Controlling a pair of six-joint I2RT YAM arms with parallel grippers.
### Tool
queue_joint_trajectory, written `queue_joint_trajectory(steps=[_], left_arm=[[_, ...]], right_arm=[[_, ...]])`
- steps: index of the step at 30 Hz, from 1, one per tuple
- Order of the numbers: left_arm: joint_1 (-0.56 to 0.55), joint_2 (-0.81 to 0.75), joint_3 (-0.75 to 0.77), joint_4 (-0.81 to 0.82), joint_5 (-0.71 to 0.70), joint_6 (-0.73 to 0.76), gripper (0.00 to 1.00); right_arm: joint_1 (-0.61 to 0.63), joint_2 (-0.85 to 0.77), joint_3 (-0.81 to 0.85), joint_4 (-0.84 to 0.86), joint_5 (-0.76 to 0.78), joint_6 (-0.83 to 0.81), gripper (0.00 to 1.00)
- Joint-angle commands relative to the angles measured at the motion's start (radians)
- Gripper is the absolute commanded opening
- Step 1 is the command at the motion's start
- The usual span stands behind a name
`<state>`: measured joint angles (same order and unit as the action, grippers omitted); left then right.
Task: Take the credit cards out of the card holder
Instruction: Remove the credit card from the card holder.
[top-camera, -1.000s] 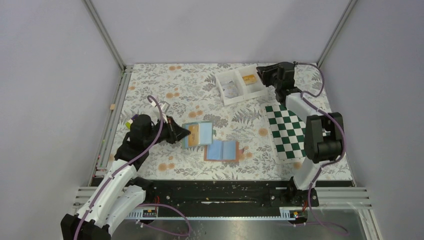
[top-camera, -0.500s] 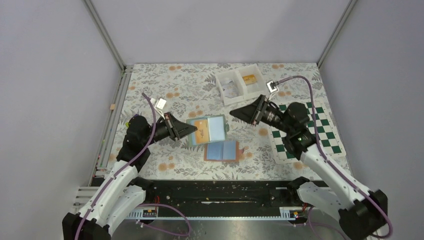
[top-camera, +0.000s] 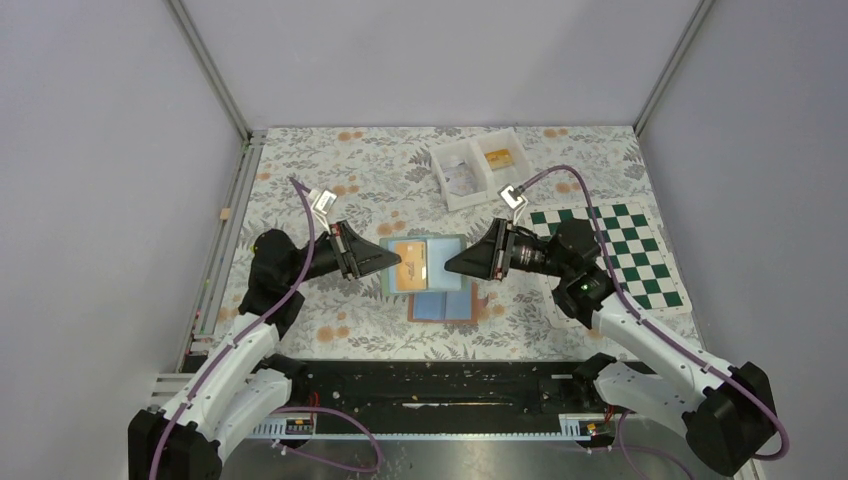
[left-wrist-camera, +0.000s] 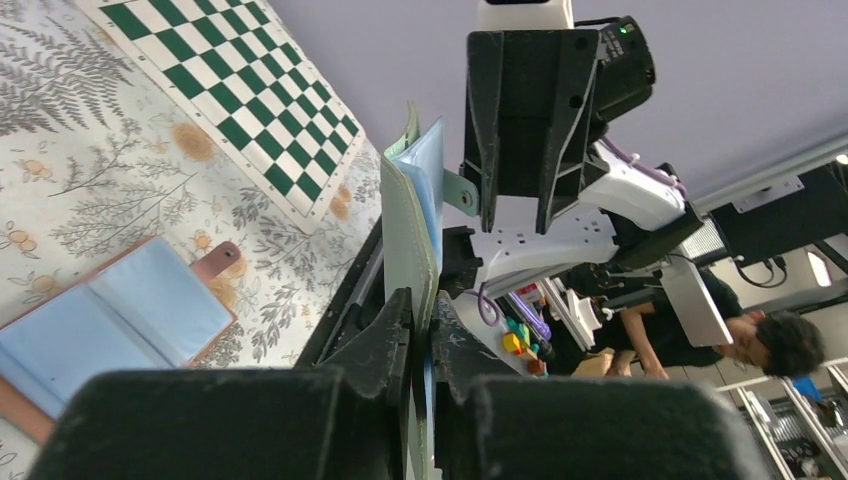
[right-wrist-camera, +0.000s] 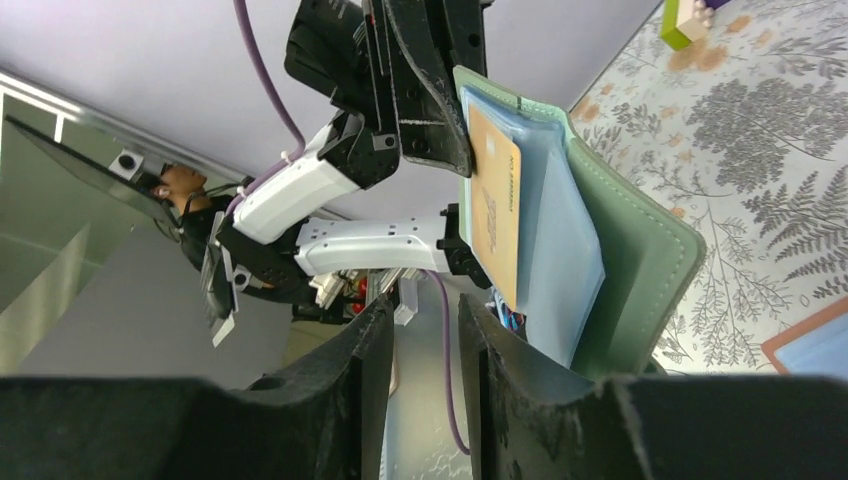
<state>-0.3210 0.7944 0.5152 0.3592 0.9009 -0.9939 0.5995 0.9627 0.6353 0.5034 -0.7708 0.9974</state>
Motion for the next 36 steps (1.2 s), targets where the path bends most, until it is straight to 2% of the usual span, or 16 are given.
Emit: queue_joint_trajectory(steps=[1, 4, 11, 24, 30, 36], left_arm=[[-0.004, 0.003, 0.029, 0.165, 0.056, -0.087, 0.0], [-0.004, 0.005, 0.018, 0.208, 0.063, -0.123, 0.0], [-0.004, 0.001, 0.022, 0.238, 0.082, -0.141, 0.0], [-0.004, 0.02, -0.013, 0.348, 0.101, -0.219, 0.0], [-0.004, 0.022, -0.026, 0.362, 0.099, -0.231, 0.0], [-0.004, 0.022, -0.029, 0.365, 0.099, -0.233, 0.0]], right_arm=[[0.029, 0.026, 0.003, 0.15, -0.046, 0.041, 0.36], [0.056, 0.043, -0.015, 0.209, -0.031, 0.069, 0.35], [0.1, 0.077, -0.002, 0.186, 0.021, 0.049, 0.4], [0.125, 0.135, 0.04, 0.19, 0.046, 0.03, 0.42], [0.128, 0.17, 0.031, 0.316, 0.037, 0.102, 0.33], [0.13, 0.188, 0.044, 0.327, 0.038, 0.105, 0.32]])
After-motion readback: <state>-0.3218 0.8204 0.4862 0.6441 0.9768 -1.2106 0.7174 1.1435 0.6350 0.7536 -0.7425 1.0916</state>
